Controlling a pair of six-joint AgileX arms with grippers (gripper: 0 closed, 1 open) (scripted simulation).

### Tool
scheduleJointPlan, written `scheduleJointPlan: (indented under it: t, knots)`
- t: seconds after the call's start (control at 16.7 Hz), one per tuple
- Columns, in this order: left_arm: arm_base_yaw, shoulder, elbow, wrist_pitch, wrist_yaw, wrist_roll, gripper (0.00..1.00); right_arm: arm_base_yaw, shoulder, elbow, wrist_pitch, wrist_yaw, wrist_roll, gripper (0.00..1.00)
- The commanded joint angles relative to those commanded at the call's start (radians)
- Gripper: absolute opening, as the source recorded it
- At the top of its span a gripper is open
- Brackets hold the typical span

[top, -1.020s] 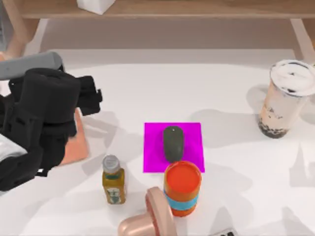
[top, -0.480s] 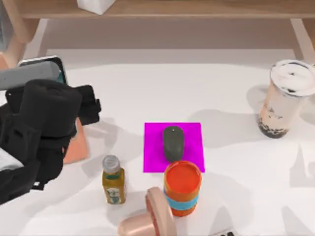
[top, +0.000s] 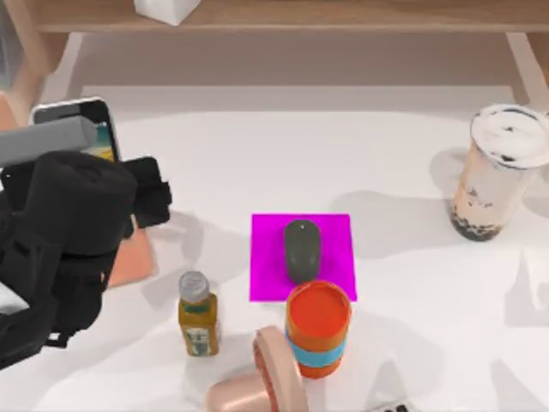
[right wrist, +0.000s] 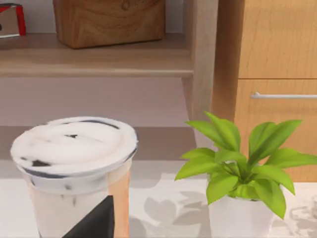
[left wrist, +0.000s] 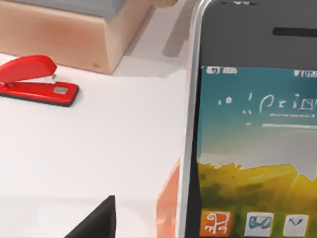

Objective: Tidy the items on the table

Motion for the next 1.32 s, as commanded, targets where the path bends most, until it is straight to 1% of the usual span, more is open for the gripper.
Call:
scheduleJointPlan:
  t: [0.18, 0.42, 0.66, 0.9, 1.08, 1.2, 1.32]
  knots:
    - [0.065, -0.094, -0.055, 0.003, 0.076, 0.051, 1.00, 0.000, 0.000, 0.000, 0.000, 0.000, 0.000, 1.00]
    - [0.195, -0.308, -0.169, 0.015, 0.239, 0.152, 1.00, 0.000, 0.000, 0.000, 0.000, 0.000, 0.000, 1.00]
    - [0.310, -0.570, -0.270, 0.025, 0.382, 0.244, 1.00, 0.000, 0.000, 0.000, 0.000, 0.000, 0.000, 1.00]
    - [0.449, -0.887, -0.380, 0.033, 0.565, 0.340, 1.00, 0.000, 0.000, 0.000, 0.000, 0.000, 0.000, 1.00]
    - [0.563, -1.059, -0.475, 0.037, 0.704, 0.427, 1.00, 0.000, 0.000, 0.000, 0.000, 0.000, 0.000, 1.00]
    - [0.619, -1.123, -0.527, 0.042, 0.765, 0.475, 1.00, 0.000, 0.000, 0.000, 0.000, 0.000, 0.000, 1.00]
    - [0.643, -1.148, -0.550, 0.046, 0.789, 0.497, 1.00, 0.000, 0.000, 0.000, 0.000, 0.000, 0.000, 1.00]
